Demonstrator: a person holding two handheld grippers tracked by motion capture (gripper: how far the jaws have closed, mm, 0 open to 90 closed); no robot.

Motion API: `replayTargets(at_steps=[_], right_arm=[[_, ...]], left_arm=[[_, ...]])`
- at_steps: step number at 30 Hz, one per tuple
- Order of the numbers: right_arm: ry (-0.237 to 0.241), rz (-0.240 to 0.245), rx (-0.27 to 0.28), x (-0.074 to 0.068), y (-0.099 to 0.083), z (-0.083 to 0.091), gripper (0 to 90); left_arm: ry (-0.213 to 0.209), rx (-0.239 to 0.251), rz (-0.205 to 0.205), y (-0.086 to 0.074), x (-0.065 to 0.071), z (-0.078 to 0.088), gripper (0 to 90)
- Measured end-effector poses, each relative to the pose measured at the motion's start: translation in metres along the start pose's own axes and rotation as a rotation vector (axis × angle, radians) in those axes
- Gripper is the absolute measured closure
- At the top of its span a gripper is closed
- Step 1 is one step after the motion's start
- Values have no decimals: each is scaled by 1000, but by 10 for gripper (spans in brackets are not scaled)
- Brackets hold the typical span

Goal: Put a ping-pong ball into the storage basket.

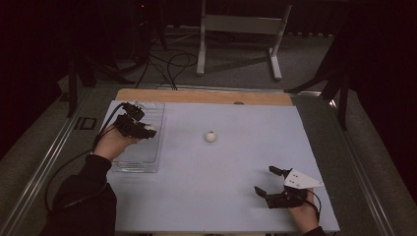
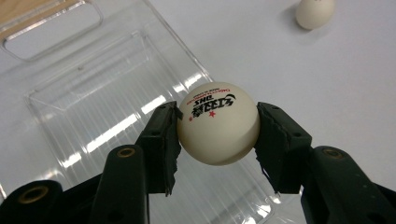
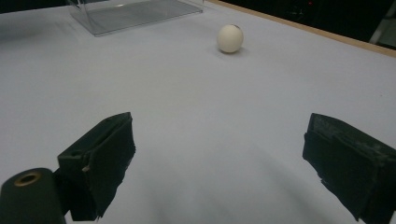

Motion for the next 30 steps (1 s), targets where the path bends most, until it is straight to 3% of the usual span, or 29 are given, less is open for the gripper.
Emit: replayTargets(at_steps=[30], right_arm=[[0, 3, -1, 0, 0, 0, 91]], left_arm=[[-17, -141, 8, -20, -5, -29, 521]])
Point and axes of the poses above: each handheld gripper's, and its own axes: z roughly backward along the jaws, y roughly out of its top, x roughly to its right, the point moved 4 cm from there along -z, roughly forward along the jaws, and after that the axes turned 9 degrees about x, right-handed, at the moved point
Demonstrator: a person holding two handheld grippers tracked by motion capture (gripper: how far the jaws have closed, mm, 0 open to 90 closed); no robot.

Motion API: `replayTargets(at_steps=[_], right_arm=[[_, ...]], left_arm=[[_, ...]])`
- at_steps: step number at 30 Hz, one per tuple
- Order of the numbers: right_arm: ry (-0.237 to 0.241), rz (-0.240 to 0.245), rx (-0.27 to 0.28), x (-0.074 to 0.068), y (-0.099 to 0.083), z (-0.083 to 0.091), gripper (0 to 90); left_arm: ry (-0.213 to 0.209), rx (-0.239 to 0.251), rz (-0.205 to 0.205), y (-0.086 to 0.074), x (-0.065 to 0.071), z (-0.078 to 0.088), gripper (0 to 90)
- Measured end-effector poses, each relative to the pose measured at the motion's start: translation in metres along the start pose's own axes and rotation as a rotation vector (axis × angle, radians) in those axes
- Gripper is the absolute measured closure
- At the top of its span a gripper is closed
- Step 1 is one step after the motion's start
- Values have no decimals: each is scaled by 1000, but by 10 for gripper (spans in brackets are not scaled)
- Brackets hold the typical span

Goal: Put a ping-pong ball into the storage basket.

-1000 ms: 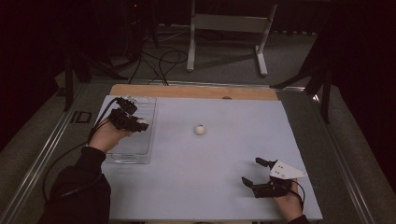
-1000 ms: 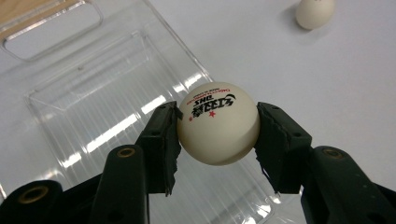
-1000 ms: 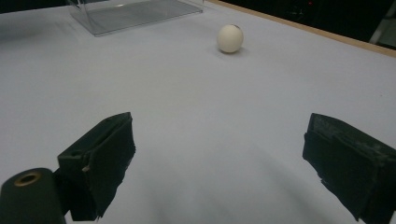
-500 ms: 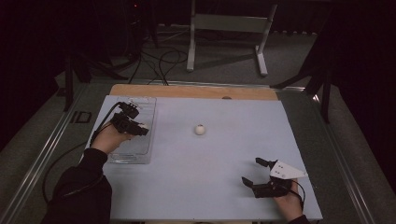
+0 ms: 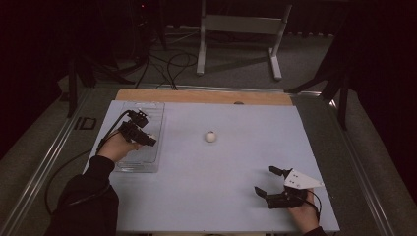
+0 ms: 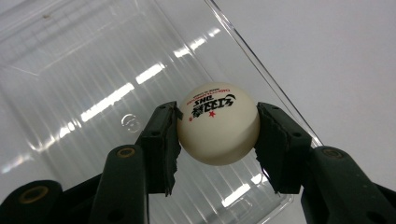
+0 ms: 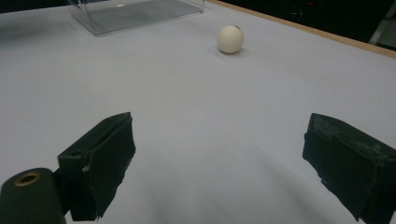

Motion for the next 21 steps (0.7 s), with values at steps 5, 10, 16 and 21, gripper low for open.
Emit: replayTargets(at_steps=[5, 10, 16, 21], right_arm=[[-1, -3, -1, 0, 0, 0, 91], [-2, -4, -1, 0, 0, 0, 91], [-3, -3, -3, 1, 0, 0, 91], [-7, -2, -2, 1, 0, 0, 91]], left_arm=[[10, -35, -17, -2, 1, -4, 521], [-2, -50, -5, -2, 2, -7, 520], [0, -59, 5, -2, 1, -8, 516], [15, -44, 10, 0, 0, -6, 464]])
Point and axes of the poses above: each handheld gripper's, and its own axes: z roughly backward along the jaws, y roughly out of its top, x roughly to its right, the point moved 4 cm from there along -z, roughly forward along the jaws, and after that the axes turned 9 degrees about x, right-handed, at the moved point
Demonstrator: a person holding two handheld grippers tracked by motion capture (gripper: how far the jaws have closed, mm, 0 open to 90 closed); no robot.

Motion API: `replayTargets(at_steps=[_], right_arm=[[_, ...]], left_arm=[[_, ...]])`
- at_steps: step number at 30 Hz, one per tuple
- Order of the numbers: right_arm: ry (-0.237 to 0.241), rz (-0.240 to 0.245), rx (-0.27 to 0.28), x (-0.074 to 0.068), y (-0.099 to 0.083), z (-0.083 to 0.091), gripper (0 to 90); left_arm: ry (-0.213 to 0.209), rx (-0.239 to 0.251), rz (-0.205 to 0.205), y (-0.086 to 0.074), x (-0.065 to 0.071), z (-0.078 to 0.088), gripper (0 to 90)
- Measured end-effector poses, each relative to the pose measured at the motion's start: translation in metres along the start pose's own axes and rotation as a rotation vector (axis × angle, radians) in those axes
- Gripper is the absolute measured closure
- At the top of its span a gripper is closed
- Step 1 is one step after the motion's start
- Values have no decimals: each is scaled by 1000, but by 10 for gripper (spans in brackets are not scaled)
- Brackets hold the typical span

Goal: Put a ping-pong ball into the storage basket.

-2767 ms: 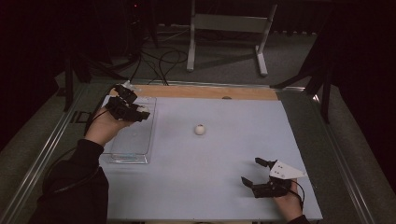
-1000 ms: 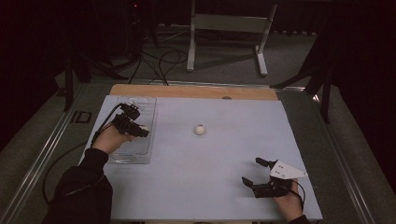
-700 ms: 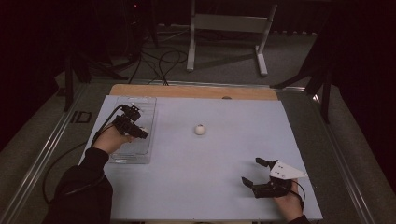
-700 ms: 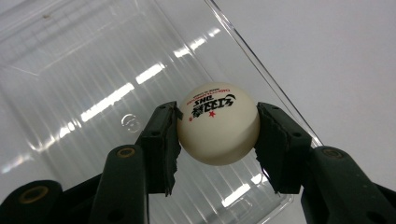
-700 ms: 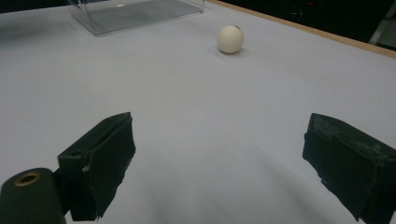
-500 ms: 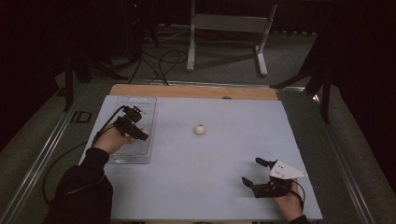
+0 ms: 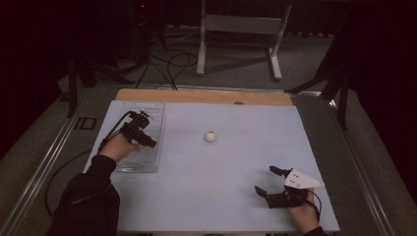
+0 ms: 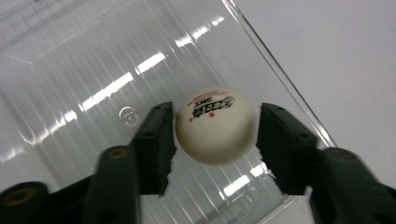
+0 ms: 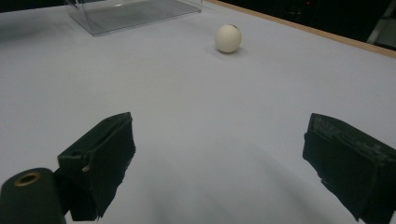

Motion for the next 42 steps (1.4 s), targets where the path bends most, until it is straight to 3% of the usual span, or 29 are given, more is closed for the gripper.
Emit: replayTargets(at_steps=[8, 12, 17, 22, 29, 32, 42], right_arm=[[-1, 1, -1, 0, 0, 0, 91], [0, 0, 0, 0, 0, 0, 91], [1, 0, 0, 0, 0, 0, 90], [2, 0, 0, 0, 0, 0, 91], [1, 2, 0, -1, 0, -1, 91], [1, 4, 1, -1, 1, -1, 91], [3, 2, 1, -1, 0, -1, 91]], left_arm=[[68, 22, 33, 2, -5, 9, 301], [83, 22, 42, 3, -5, 13, 232], [79, 30, 52, 6, -4, 18, 157], [66, 44, 60, 9, 0, 22, 21], [13, 88, 47, 13, 8, 28, 5], [5, 91, 23, 15, 14, 30, 5], [6, 105, 5, 20, 20, 36, 5]])
Point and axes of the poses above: each handheld gripper's, and its own axes: z roughly backward along the jaws, y roughly out of its top, x roughly to its right, the point moved 4 cm from there along -z, roughly forward along the jaws, and after that the axes turned 9 degrees about x, right-handed, at the moved point
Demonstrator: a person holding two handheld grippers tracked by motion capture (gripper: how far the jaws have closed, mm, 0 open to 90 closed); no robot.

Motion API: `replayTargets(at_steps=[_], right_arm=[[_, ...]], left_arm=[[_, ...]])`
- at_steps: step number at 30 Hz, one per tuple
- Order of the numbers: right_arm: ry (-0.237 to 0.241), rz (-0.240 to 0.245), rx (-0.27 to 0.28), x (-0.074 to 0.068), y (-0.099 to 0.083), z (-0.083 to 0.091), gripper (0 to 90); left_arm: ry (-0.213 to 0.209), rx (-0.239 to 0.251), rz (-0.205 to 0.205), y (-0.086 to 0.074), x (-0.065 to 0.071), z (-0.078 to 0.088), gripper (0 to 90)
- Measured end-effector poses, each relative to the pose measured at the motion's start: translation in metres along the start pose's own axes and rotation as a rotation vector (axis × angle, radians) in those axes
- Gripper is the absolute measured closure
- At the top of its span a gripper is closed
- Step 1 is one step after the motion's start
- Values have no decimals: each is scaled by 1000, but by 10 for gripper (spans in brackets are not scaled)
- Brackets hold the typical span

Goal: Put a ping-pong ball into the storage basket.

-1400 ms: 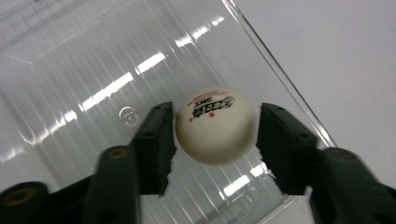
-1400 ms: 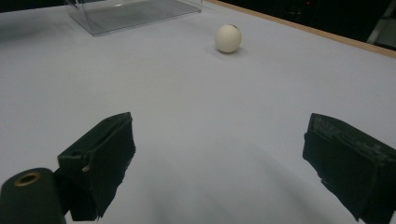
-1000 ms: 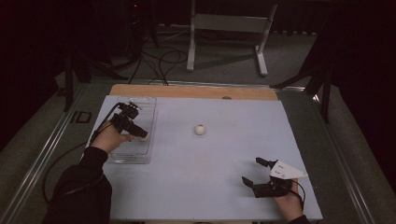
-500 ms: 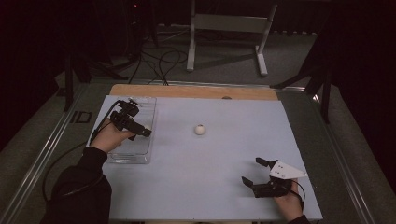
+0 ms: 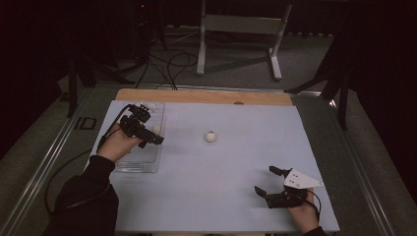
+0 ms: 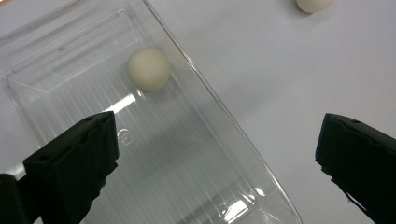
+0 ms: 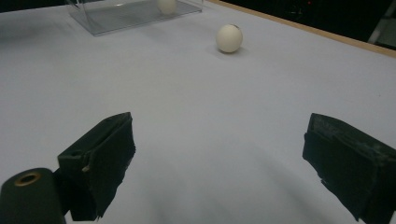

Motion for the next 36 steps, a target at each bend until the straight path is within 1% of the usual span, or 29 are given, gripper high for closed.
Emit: replayTargets(at_steps=[5, 7, 8, 10, 11, 13, 15, 16, 18, 24, 26, 28, 29, 32, 36], right_arm=[[1, -4, 2, 0, 0, 0, 91], [1, -3, 1, 0, 0, 0, 90], [1, -3, 2, 0, 0, 0, 91], [1, -1, 4, 0, 1, 0, 91], [2, -1, 1, 0, 0, 0, 91], [2, -2, 1, 0, 0, 0, 91], [2, -3, 1, 0, 0, 0, 91], [2, -3, 1, 0, 0, 0, 91], [2, -5, 1, 0, 0, 0, 91], [3, -8, 3, 0, 0, 0, 91], [2, -7, 3, 0, 0, 0, 91], [2, -7, 3, 0, 0, 0, 91], [2, -6, 2, 0, 0, 0, 91], [2, -5, 3, 0, 0, 0, 91], [2, -6, 4, 0, 1, 0, 91]], left_arm=[[-3, 16, -5, 3, 4, 5, 6], [2, 25, -6, 5, 5, 7, 6], [-5, 28, -4, 6, 6, 8, 5], [-6, 31, -3, 7, 7, 8, 5], [1, 36, -8, 9, 8, 10, 5], [-9, 47, -8, 11, 10, 11, 5], [-9, 47, -8, 11, 10, 11, 5], [-13, 62, -14, 15, 13, 14, 5], [-14, 72, -14, 18, 15, 15, 5], [-15, 80, -37, 25, 23, 17, 5], [-13, 86, -34, 28, 25, 18, 5], [-13, 88, -40, 30, 27, 18, 5], [-16, 89, -37, 31, 28, 17, 5], [-23, 90, -57, 33, 33, 16, 5], [-31, 96, -67, 36, 38, 15, 5]])
Point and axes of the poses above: each handheld gripper's, and its own axes: z roughly backward along the jaws, y roughly out of its top, x roughly to its right, the point moved 4 cm from there along -z, roughly forward along the jaws, and after that the axes turned 9 degrees about x, right-handed, at the moved point
